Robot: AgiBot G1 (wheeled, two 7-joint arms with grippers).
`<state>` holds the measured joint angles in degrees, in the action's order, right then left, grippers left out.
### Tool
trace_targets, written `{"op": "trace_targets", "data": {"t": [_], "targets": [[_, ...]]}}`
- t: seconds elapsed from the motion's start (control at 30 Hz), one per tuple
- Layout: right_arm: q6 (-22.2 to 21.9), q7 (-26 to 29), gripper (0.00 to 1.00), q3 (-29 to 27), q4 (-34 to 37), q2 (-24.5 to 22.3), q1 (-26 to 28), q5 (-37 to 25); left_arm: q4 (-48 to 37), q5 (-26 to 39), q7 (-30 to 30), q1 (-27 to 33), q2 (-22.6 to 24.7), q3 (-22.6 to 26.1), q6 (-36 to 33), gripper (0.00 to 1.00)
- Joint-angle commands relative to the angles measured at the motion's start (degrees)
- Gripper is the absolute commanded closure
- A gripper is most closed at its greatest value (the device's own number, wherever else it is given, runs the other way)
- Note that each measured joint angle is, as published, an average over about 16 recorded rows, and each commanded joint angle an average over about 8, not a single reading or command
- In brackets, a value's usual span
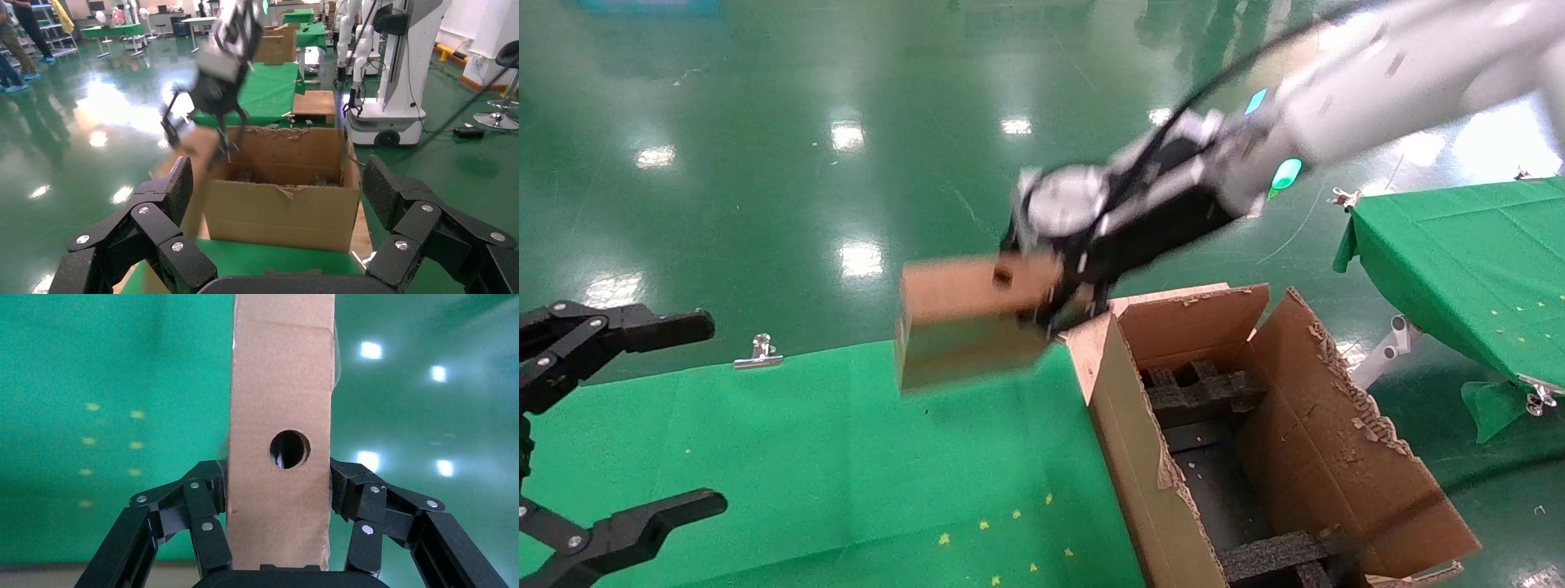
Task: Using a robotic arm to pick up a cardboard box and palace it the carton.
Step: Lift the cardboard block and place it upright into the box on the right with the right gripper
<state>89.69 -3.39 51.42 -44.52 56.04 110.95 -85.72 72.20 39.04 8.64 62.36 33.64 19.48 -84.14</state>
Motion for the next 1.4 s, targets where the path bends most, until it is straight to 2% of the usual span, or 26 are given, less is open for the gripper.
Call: {"op": "trace_targets", "data": {"t": [0.03,0.33,0.67,0.87,1.13,1.4], "targets": [[0.4,-1.2,1.00,-0.5,3.2,0.5,3.3,0.1,0.0,0.0,0.0,0.0,0.0,0.0,0.0,0.00],[1.5,-4.8,1.00,3.8,11.6,-0.6,9.4,2.3,0.0,0.0,0.0,0.0,0.0,0.0,0.0,0.00],[1.9,-5.8,1.00,12.4,14.6,-9.4,15.7,2.2,0.0,0.0,0.0,0.0,0.0,0.0,0.0,0.00],[2.1,-4.2,1.00,18.8,12.8,-16.2,18.7,3.2,0.0,0.0,0.0,0.0,0.0,0.0,0.0,0.00],[1.8,-0.2,1.00,27.6,5.5,-24.6,20.5,5.0,0.0,0.0,0.0,0.0,0.0,0.0,0.0,0.00],[0.6,1.5,1.00,32.4,-0.6,-27.3,21.0,6.5,0.0,0.0,0.0,0.0,0.0,0.0,0.0,0.00]]}}
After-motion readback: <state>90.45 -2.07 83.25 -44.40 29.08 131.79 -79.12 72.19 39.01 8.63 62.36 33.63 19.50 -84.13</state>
